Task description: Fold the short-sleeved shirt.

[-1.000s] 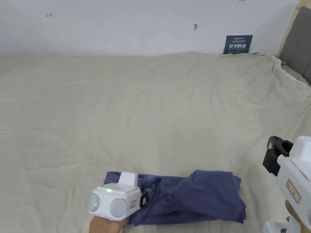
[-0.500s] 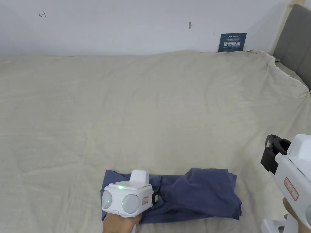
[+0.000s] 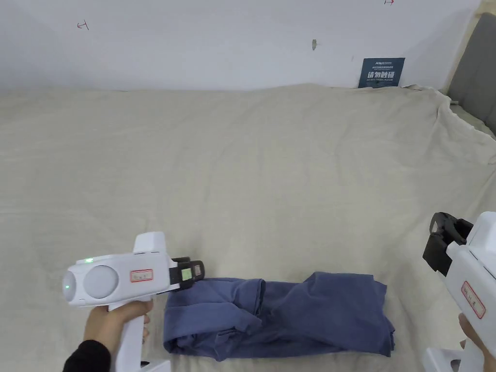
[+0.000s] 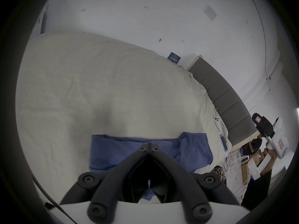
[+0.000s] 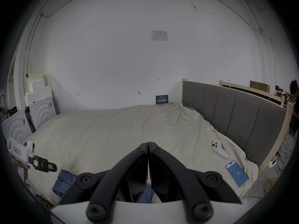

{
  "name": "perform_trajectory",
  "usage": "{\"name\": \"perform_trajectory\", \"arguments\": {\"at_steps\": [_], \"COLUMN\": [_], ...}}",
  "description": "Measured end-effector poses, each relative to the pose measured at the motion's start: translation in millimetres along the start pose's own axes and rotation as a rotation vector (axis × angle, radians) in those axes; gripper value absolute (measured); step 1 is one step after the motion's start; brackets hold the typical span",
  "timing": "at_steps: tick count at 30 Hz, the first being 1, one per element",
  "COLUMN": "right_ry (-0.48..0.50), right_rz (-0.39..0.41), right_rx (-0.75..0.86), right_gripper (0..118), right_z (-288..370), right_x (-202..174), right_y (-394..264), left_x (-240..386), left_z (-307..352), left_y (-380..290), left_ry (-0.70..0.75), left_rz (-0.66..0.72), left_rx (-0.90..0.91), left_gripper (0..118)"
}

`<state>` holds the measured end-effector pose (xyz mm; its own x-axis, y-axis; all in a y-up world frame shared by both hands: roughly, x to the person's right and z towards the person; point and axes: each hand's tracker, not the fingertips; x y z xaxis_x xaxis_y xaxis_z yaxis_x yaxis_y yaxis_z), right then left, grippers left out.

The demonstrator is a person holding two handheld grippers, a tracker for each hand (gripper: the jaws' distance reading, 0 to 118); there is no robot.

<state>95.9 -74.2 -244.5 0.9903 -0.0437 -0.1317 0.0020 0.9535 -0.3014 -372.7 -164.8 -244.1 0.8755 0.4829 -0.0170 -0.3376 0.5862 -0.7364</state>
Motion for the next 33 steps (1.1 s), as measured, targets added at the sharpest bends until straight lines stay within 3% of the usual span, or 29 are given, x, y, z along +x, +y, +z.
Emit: {"name": "perform_trajectory", "arguments": {"at_steps": [1, 3, 4, 5, 6, 7, 8, 16, 21, 24, 25, 28, 33], "right_ry": [0.001, 0.006, 0.008, 0.01, 0.011, 0.012, 0.012, 0.005, -0.001, -0.005, -0.007, -0.012, -0.017], "right_rz": [0.002, 0.004, 0.006, 0.009, 0.011, 0.013, 0.014, 0.028, 0.031, 0.034, 0.035, 0.037, 0.035], "right_rx": [-0.002, -0.006, -0.009, -0.012, -0.016, -0.018, -0.021, -0.041, -0.051, -0.056, -0.057, -0.059, -0.059], "right_gripper": [0, 0, 0, 0, 0, 0, 0, 0, 0, 0, 0, 0, 0], "right_z": [-0.8, -1.5, -2.2, -2.9, -3.4, -3.8, -4.3, -6.8, -8.2, -9.7, -9.6, -9.3, -9.8], "right_x": [-1.3, -5.1, -6.3, -7.5, -8.6, -9.3, -10.1, -16.6, -17.0, -14.1, -13.8, -12.9, -9.6], "right_y": [-0.1, -0.5, -0.7, -1.1, -1.7, -2.0, -2.3, -2.8, -3.8, -5.1, -5.0, -4.8, -5.1], "left_x": [-9.8, -32.2, -39.9, -49.0, -56.5, -62.6, -74.2, -102.4, -94.7, -86.6, -84.9, -93.0, -106.0], "left_z": [1.8, 1.7, 0.3, -1.4, -4.4, -7.3, -12.7, -34.5, -44.4, -52.9, -54.0, -63.1, -60.8], "left_y": [0.7, 0.3, -3.7, -6.6, -9.8, -13.0, -16.6, -34.1, -33.7, -35.1, -35.3, -36.1, -40.1], "left_ry": [-0.01, -0.031, -0.024, -0.014, 0.001, 0.018, 0.038, -0.01, -0.081, -0.09, -0.094, -0.105, -0.113], "left_rz": [0.023, 0.101, 0.124, 0.131, 0.143, 0.155, 0.166, 0.218, 0.227, 0.19, 0.183, 0.186, 0.245], "left_rx": [-0.018, -0.07, -0.078, -0.084, -0.1, -0.11, -0.123, -0.169, -0.197, -0.201, -0.197, -0.209, -0.198], "left_gripper": [4, 23, 40, 68, 83, 94, 97, 97, 79, 76, 73, 45, 21]}}
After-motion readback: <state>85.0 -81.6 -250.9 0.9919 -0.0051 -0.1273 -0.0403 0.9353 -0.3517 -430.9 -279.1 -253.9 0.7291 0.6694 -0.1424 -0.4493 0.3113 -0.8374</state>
